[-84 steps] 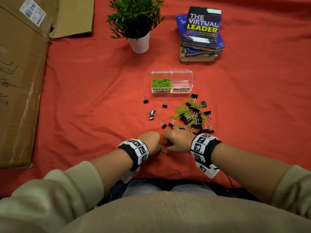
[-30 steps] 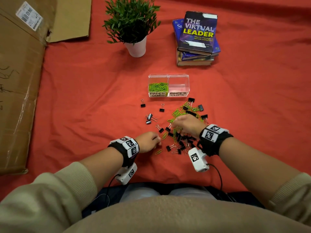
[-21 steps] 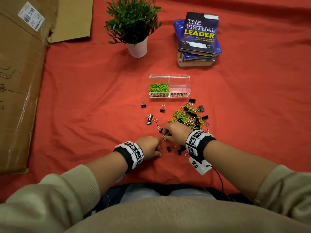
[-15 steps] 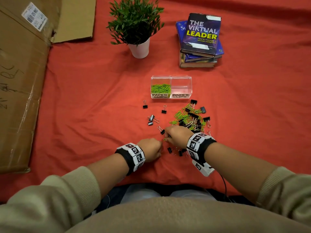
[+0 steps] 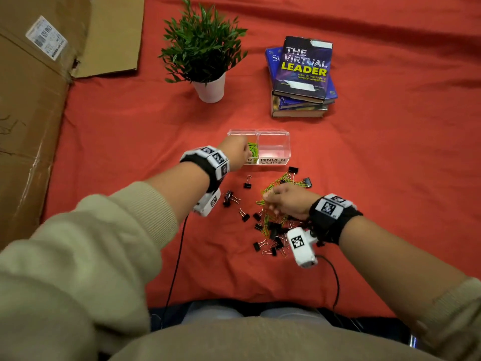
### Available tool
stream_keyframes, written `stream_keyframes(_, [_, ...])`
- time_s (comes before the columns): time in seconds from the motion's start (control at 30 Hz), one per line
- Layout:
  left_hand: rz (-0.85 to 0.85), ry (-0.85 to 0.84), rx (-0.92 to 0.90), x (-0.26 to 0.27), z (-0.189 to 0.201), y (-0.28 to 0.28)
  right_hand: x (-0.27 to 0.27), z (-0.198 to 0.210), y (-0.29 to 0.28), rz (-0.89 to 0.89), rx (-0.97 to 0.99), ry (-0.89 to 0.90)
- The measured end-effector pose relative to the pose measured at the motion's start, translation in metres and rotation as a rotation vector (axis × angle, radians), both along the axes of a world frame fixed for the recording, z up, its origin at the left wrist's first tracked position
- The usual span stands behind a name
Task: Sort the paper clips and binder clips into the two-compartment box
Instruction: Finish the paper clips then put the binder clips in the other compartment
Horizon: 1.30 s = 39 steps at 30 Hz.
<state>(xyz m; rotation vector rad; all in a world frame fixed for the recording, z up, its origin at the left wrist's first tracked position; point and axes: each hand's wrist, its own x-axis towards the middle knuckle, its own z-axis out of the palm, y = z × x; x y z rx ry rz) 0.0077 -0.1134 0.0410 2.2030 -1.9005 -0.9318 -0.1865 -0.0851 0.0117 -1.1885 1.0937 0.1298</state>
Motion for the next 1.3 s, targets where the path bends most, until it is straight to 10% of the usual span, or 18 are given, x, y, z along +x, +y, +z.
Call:
stream_keyframes(0.13, [-0.029,-0.098,0.044,-0.002,-0.011,-0.028,-0.007,0.015,-0.044,-0.182,0.047,-0.095])
stream_keyframes(0.43, [0.131,-0.025,-0.249,-0.007,-0.023,0.03,0.057,0.033,-0.1,0.045,-0.691,0.245])
stream_keyframes(0.53, [-0.068,0.054,-0.148,-0.031,-0.042,0.074,0.084,0.024,-0.094,0.178,-0.812,0.276])
stream_keyframes(0.67, [-0.256,0.011,-0.075,-0.058,-0.067,0.1,0.096,0.023,-0.086,0.315,-0.794,0.271])
stream_keyframes(0.9, [-0.14,-0.001,-0.08,-0.057,-0.076,0.083,0.037,0.015,-0.062,0.044,-0.82,0.176])
stream_keyframes(1.3, [-0.296,-0.182,-0.029,-0.069,-0.069,0.076,-0.031,-0.019,0.01,0.402,-0.741,0.312])
